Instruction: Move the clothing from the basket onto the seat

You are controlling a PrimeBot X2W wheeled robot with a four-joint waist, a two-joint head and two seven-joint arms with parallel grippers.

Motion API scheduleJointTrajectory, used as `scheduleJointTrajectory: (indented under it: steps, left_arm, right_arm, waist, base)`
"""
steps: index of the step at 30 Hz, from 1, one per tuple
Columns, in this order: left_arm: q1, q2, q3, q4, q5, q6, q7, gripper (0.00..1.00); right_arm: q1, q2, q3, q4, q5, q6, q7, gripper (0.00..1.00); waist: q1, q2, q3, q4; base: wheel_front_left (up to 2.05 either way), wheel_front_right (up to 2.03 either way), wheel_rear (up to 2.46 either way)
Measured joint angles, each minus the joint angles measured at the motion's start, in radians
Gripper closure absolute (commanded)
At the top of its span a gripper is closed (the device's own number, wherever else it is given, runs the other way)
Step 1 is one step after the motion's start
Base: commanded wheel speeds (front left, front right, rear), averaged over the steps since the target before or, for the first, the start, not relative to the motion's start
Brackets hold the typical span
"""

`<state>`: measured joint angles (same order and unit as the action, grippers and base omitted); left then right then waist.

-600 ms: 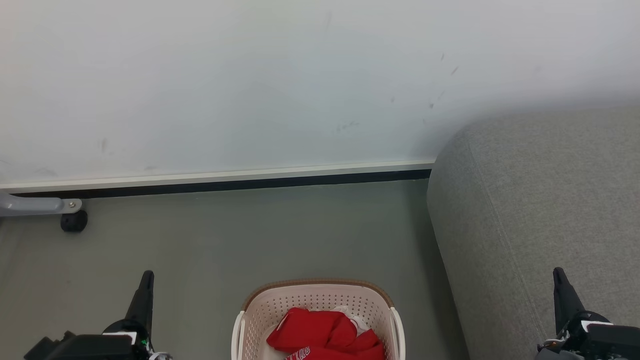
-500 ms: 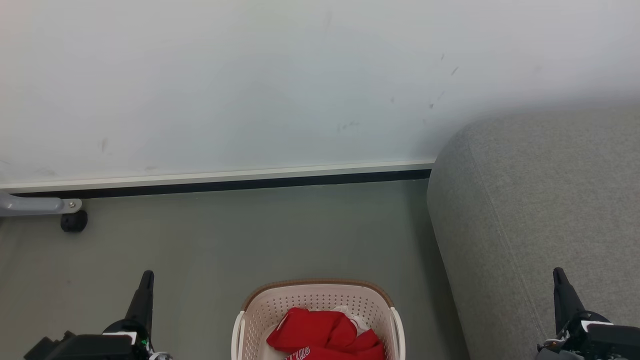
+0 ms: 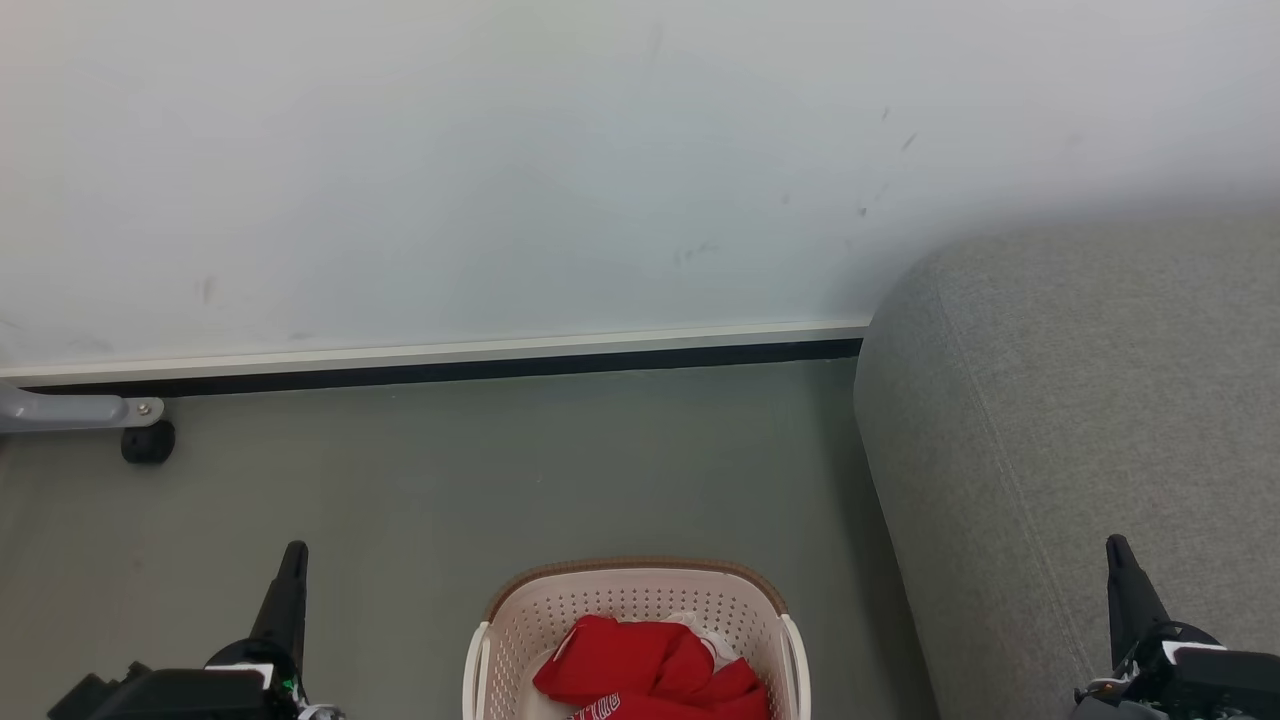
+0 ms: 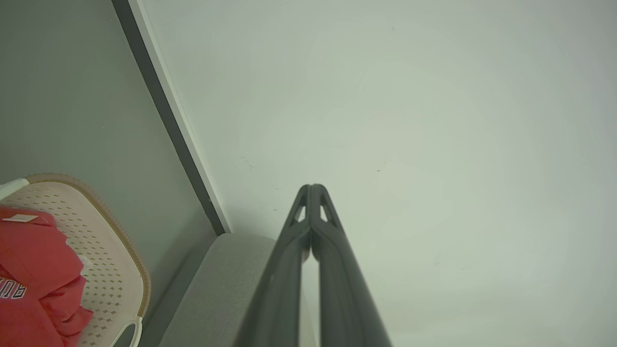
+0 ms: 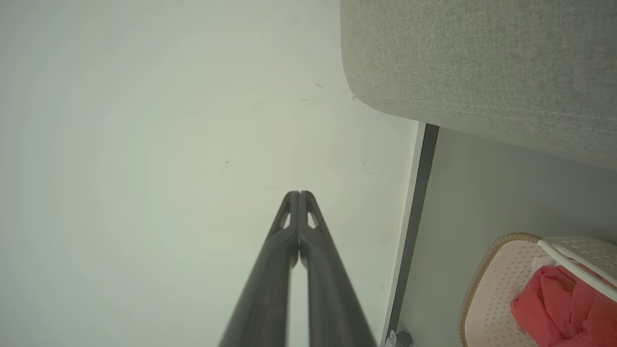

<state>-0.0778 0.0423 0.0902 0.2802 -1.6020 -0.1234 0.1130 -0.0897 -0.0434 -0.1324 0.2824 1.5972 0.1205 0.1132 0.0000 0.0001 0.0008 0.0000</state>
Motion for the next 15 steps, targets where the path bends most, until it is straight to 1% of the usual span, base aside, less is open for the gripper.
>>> scheduleJointTrajectory:
  steps: [15]
  left_arm:
    - [0.000, 0.000, 0.000, 0.000, 0.000, 0.000, 0.000, 1.00]
  right_arm:
    - [0.000, 0.000, 0.000, 0.000, 0.000, 0.000, 0.000, 1.00]
  waist:
    - [0.0000, 0.0000, 0.000, 0.000]
  base:
    - [0.00, 0.00, 0.00]
